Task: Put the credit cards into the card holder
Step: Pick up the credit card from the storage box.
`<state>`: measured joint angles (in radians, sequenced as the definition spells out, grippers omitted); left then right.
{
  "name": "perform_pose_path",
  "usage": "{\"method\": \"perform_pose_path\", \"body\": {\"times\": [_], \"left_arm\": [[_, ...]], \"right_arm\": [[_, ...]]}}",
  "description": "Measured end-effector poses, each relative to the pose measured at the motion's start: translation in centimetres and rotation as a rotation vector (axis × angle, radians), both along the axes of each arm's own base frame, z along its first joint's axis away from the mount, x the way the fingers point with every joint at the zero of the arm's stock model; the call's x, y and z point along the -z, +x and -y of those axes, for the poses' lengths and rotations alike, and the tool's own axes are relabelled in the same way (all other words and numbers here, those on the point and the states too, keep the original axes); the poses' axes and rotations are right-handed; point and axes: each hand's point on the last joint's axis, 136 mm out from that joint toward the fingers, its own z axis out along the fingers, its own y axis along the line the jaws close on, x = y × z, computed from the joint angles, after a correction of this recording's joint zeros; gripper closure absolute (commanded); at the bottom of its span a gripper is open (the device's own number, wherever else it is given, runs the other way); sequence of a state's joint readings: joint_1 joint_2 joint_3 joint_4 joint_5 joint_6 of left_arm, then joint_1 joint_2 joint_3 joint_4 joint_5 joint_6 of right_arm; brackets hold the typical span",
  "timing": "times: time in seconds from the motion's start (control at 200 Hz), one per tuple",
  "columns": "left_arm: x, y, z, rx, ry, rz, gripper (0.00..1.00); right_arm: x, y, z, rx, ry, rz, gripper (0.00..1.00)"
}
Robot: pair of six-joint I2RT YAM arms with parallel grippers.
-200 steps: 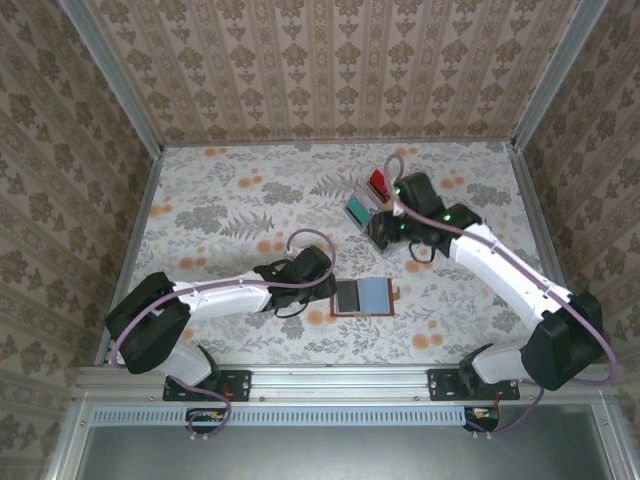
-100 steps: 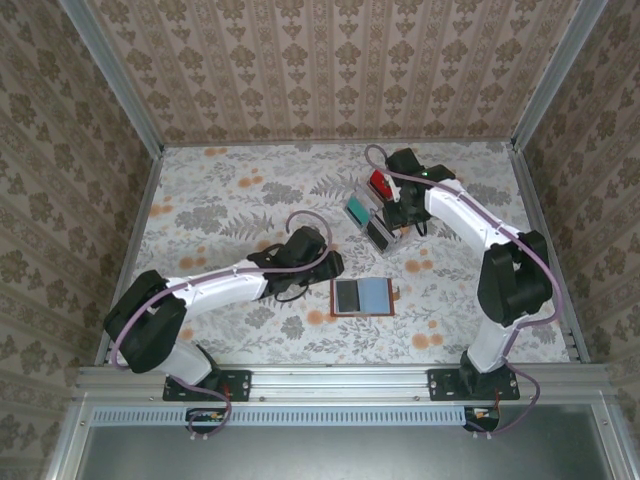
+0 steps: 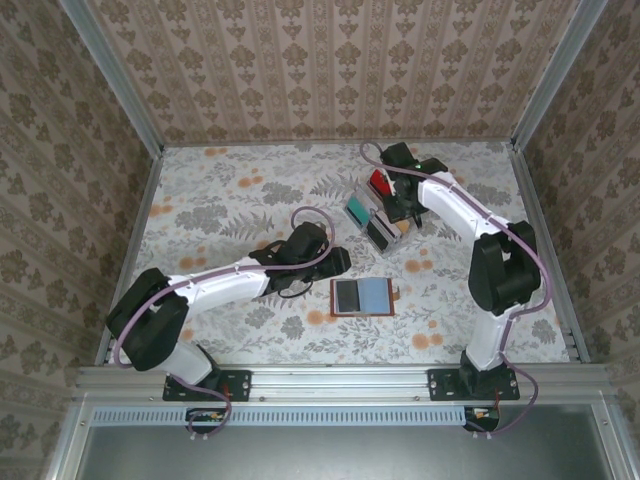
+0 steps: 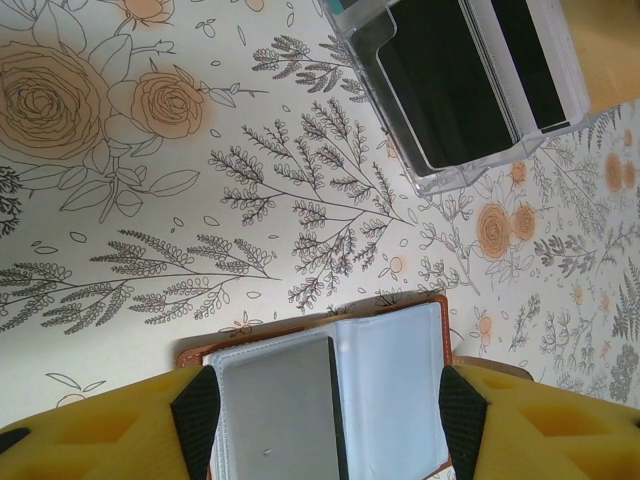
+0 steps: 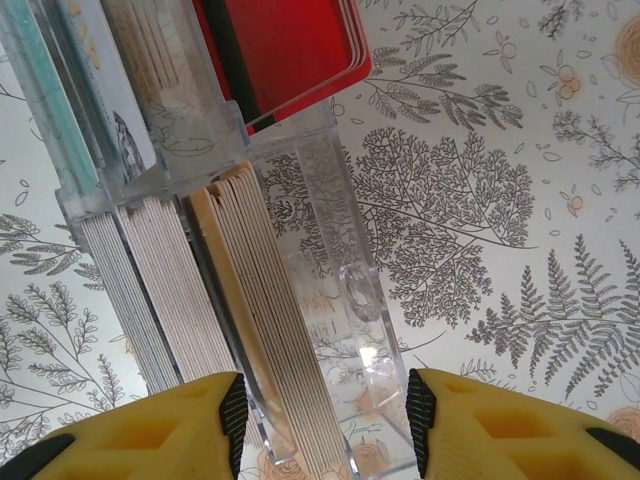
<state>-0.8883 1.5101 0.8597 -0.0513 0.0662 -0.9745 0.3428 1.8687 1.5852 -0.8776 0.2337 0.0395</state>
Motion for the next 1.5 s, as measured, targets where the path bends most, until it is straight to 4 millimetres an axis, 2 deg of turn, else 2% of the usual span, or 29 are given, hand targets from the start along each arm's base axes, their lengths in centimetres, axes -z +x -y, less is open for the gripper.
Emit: {"method": "perform_pose_path", "body": {"times": [0.43, 0.855, 1.08, 1.15, 1.5], "left_arm": [[0.0, 0.0, 0.0, 0.002, -0.001, -0.001, 0.36], [0.0, 0.0, 0.0, 0.001, -0.001, -0.001, 0.36], [0.0, 0.1, -0.1, -0.002, -0.001, -0.001, 0.36], [0.0, 0.2, -0.1, -0.005, -0.001, -0.001, 0.36], [0.7, 0.1, -0.1, -0.004, 0.012, -0.015, 0.36]], "right_arm": [[1.5, 0.7, 0.5, 0.002, -0.072, -0.022, 0.49], [1.2, 1.1, 0.9, 0.011, -0.099, 0.002, 0.55], [0.9, 1.2, 1.0, 0.013, -0.102, 0.016, 0.63], [0.8, 1.2, 1.0, 0.014, -0.101, 0.018, 0.72], [0.8, 1.3, 1.0, 0.008, -0.104, 0.022, 0.82]]}}
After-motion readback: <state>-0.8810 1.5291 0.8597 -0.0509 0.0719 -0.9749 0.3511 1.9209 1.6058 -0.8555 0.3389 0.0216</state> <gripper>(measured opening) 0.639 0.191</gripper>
